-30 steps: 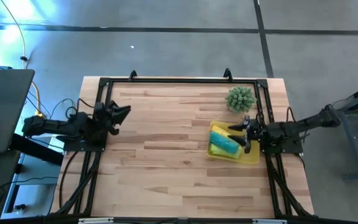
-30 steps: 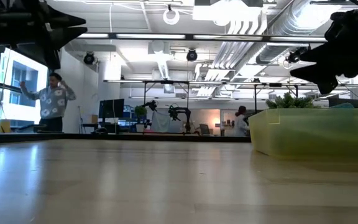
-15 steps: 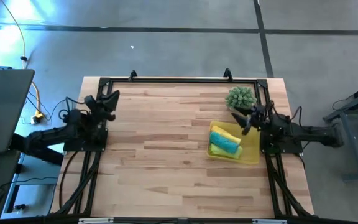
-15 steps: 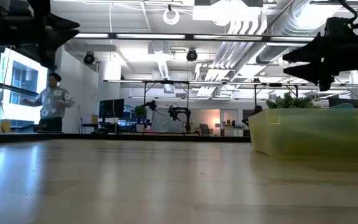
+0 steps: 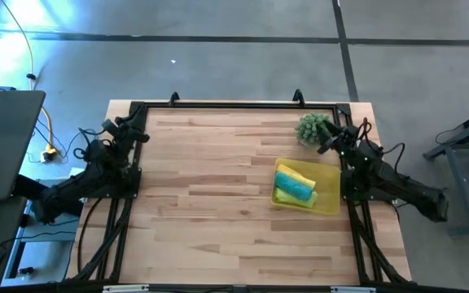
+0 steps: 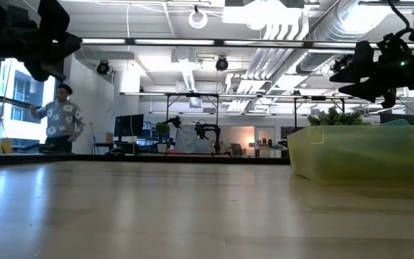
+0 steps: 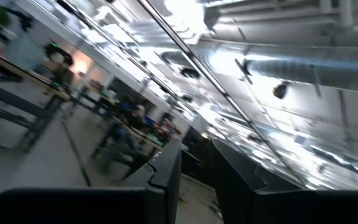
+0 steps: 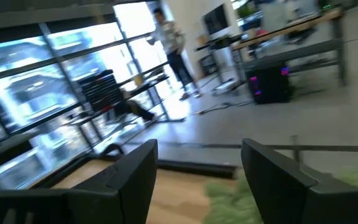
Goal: Roll microfiber towels into tight, uniform cylinder then place into a basket
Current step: Return to Home Position
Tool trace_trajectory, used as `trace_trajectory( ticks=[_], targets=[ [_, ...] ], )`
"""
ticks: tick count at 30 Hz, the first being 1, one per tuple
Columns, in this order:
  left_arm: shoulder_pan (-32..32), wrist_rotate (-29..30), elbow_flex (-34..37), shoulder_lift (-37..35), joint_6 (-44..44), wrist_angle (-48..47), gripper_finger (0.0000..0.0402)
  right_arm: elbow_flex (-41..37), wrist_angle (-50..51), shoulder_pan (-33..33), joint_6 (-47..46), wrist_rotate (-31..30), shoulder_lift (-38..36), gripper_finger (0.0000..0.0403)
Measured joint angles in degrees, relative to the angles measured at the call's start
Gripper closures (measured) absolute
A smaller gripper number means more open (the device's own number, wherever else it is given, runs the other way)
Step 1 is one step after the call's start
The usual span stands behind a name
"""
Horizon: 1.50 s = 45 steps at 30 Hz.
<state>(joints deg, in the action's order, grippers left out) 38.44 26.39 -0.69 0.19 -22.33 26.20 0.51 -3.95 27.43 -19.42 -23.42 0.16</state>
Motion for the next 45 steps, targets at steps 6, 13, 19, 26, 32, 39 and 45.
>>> trace_trajectory(
  ticks=[6,13,19,26,32,39,45],
  targets=[
    [6.68,-0.02,0.01,0.00,0.00,-0.02,0.0326,0.00,0.00,8.68,0.00,0.00,0.00,0.0178],
    [13.78,-0.04,0.00,0.00,-0.02,-0.02,0.0326,0.00,0.00,18.16,0.00,0.00,0.00,0.0178],
    [17.79,-0.04,0.00,0.00,-0.02,-0.02,0.0326,0.00,0.00,24.09,0.00,0.00,0.00,0.0178],
    [18.60,-0.11,0.00,0.02,0.00,-0.02,0.0326,0.00,0.00,27.06,0.00,0.00,0.02,0.0178],
    [18.60,-0.17,0.00,0.20,0.00,-1.19,0.0326,0.00,0.00,27.07,0.00,0.00,0.07,0.0178],
    [18.60,-0.15,0.00,0.20,-0.02,-1.53,0.0326,0.00,0.02,27.07,0.00,0.00,0.09,0.0178],
    [18.60,-0.15,0.00,0.22,-0.02,-1.55,0.0326,0.00,0.02,27.07,0.00,0.00,0.09,0.0178]
  ],
)
